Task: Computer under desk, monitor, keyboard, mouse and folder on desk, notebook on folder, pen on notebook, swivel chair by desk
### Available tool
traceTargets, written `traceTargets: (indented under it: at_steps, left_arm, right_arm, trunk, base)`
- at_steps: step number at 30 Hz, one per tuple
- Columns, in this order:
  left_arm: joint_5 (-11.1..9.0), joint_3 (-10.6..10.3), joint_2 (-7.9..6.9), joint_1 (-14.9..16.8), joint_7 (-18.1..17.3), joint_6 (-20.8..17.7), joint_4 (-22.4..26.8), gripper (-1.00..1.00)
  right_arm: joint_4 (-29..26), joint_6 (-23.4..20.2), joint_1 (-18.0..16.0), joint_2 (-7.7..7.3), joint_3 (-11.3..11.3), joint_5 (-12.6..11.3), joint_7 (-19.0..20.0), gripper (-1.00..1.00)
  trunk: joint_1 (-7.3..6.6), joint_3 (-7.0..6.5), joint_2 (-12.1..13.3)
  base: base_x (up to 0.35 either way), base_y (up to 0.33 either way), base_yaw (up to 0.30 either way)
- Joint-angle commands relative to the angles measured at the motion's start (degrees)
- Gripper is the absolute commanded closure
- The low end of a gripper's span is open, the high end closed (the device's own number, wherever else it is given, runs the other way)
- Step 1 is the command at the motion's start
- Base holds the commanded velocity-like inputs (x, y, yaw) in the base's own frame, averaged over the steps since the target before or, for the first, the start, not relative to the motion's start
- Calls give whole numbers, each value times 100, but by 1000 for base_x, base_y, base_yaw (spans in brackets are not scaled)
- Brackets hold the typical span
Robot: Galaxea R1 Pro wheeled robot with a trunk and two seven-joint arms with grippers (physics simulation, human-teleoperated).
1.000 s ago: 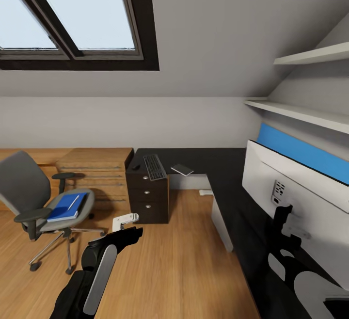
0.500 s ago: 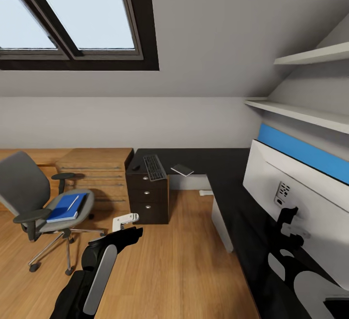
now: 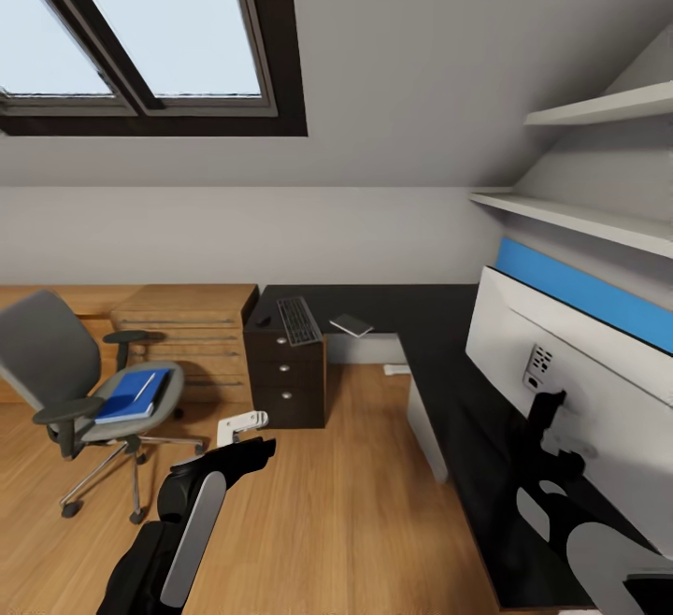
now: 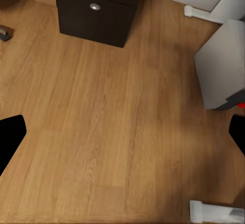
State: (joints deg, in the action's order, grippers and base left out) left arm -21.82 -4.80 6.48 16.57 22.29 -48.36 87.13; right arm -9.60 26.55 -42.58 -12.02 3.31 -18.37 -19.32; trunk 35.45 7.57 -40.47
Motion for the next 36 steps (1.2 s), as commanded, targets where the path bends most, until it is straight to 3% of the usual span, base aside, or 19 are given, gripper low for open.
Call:
traceTargets:
  at_steps: [1, 18, 20, 36]
  left_arm:
    - [-61, -3, 1, 6, 55, -15, 6, -100]
    - [-62, -3, 2, 5, 66, -18, -3, -100]
    - [-37, -29, 10, 8, 77, -1, -362, -100]
    - [-29, -38, 11, 6, 74, 19, -425, -100]
  right_arm:
    - [2, 20, -5, -1, 31, -47, -19, -100]
    - [2, 17, -5, 6, 37, -53, -27, -100]
    - [2, 17, -5, 6, 38, -53, -21, -100]
    - [0, 17, -5, 15, 38, -53, -24, -100]
  trunk:
    - [-1, 10, -9]
    - [-1, 10, -9]
    - [-1, 10, -9]
    - [-1, 10, -9]
  base:
    - [-285, 0, 0]
    - [-310, -23, 0]
    - [-63, -301, 0]
    - [47, -340, 0]
